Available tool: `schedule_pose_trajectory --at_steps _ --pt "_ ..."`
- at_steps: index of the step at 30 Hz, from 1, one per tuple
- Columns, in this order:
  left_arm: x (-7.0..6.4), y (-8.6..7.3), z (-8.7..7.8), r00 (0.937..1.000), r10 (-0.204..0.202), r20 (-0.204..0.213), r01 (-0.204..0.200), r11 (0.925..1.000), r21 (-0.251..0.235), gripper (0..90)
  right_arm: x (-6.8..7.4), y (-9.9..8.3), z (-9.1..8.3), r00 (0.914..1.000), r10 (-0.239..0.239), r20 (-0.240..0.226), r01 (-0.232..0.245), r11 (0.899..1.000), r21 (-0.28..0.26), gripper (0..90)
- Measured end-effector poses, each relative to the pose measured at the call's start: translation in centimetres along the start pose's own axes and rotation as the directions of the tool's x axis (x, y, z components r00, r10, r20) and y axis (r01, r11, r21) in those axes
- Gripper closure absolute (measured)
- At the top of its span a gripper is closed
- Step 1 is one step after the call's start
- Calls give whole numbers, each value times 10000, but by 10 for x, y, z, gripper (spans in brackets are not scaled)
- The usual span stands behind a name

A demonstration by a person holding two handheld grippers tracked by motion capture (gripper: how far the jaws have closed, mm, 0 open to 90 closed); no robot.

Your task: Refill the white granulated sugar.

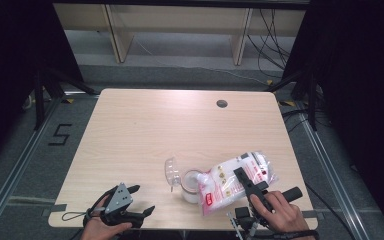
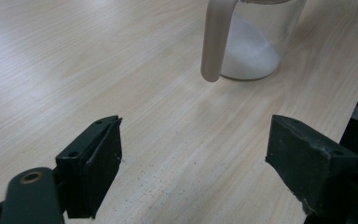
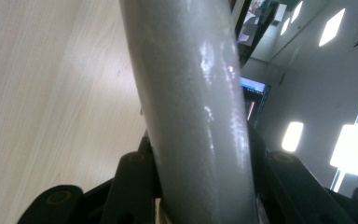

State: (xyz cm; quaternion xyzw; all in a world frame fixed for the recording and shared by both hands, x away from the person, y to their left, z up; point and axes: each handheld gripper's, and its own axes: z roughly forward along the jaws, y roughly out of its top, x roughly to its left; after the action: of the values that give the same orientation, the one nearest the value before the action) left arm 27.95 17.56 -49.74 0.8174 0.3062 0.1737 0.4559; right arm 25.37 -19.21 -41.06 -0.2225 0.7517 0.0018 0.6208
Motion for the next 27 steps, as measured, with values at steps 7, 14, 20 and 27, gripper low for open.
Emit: schedule_pose_trajectory --at_steps 7,14,20,27 --pt "-1 0 0 10000 -30 20 30 10000 35 178 1 0 -1 10000 95 -8 -95 10000 -28 672" --pt "0 0 0 10000 39 18 -39 10000 19 178 3 0 0 9994 348 -63 -348 9994 2 674" --pt "0 0 0 10000 -31 19 31 10000 29 178 2 1 -1 9997 262 16 -262 9996 -65 677" --pt "0 0 0 10000 -32 22 32 10000 20 178 0 0 0 9999 -4 111 6 9998 -178 680"
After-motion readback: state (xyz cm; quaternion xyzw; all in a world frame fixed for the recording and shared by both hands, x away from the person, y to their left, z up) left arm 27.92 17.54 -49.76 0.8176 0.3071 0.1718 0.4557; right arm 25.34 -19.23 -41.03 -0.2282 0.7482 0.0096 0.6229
